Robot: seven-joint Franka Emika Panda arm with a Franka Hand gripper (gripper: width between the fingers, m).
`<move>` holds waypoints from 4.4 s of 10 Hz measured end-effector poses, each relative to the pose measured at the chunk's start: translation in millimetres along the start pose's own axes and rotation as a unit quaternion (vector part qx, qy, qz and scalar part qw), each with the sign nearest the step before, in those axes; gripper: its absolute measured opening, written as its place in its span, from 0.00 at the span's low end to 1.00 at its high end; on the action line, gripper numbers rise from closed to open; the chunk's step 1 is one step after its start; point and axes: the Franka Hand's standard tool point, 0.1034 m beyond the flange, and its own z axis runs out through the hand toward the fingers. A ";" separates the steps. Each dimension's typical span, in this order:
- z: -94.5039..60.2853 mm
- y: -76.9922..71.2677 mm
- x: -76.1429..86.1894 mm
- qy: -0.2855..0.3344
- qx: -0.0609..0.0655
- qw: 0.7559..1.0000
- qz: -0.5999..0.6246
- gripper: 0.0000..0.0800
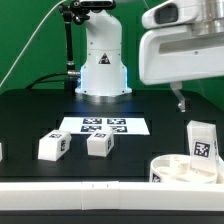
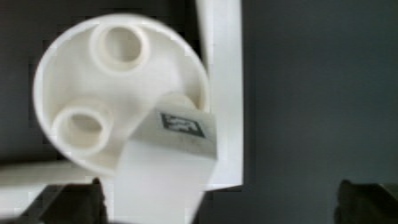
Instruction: Assemble stool
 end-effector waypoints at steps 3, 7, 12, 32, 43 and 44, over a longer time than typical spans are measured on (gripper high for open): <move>1.3 3.5 0.2 0.002 -0.001 0.994 -0.106 0.81; 9.0 15.6 18.5 0.001 -0.021 0.930 -0.366 0.81; 22.9 18.1 18.4 -0.004 -0.026 0.873 -0.487 0.81; 37.6 17.9 26.0 0.056 -0.017 0.998 -0.029 0.43; 39.2 28.8 13.8 0.049 0.033 0.868 0.493 0.43; 39.9 26.8 12.7 0.041 0.035 0.840 0.540 0.43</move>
Offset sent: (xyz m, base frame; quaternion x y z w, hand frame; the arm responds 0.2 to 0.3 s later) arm 0.0000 0.0000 0.0000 0.0000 0.0000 -0.1938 0.9810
